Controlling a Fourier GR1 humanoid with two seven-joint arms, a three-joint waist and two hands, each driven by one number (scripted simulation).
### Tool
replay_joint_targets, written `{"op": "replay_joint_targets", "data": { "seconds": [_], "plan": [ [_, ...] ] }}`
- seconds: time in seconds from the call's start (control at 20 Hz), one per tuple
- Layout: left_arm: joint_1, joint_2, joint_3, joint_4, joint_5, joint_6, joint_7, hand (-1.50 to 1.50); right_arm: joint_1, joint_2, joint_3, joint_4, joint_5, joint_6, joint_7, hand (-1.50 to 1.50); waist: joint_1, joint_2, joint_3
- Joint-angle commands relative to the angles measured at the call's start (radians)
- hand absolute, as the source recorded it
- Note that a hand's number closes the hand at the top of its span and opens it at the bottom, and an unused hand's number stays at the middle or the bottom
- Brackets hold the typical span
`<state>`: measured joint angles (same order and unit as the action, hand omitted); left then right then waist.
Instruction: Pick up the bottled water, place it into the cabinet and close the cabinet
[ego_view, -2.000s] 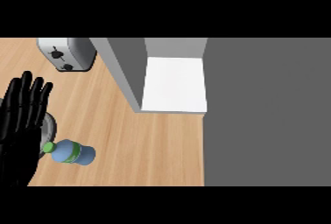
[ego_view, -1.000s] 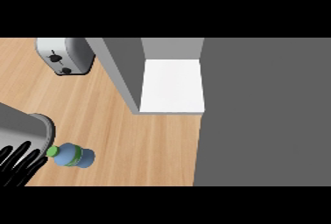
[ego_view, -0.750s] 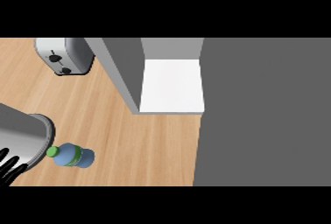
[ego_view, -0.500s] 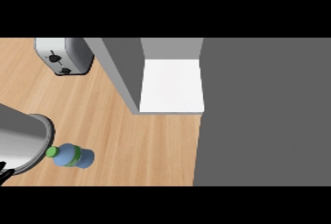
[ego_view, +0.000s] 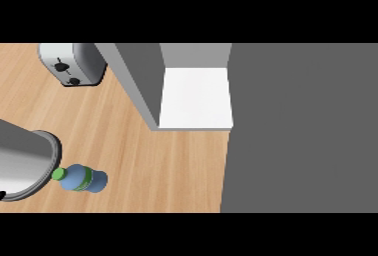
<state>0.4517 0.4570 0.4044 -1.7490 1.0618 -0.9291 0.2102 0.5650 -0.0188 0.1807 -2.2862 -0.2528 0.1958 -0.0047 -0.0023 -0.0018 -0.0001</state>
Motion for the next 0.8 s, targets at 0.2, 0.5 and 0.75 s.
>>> {"op": "replay_joint_targets", "data": {
  "seconds": [0.2,0.5,0.75],
  "plan": [
    [-0.148,-0.005,0.039,0.086,-0.047,0.077,0.033,-1.50,-0.066,-0.016,-0.022,0.007,-0.007,-0.010,0.019,-1.50,0.000,0.002,0.000],
    [-0.234,-0.072,0.104,0.266,-0.263,-0.090,-0.058,-1.50,0.039,-0.012,-0.017,0.028,0.002,0.045,-0.079,-1.50,-0.003,0.001,0.000],
    [-0.323,-0.130,0.135,0.352,-0.458,-0.137,-0.132,-1.50,0.076,-0.042,-0.034,0.043,-0.023,0.098,-0.117,-1.50,-0.012,0.001,-0.001]
  ]
}}
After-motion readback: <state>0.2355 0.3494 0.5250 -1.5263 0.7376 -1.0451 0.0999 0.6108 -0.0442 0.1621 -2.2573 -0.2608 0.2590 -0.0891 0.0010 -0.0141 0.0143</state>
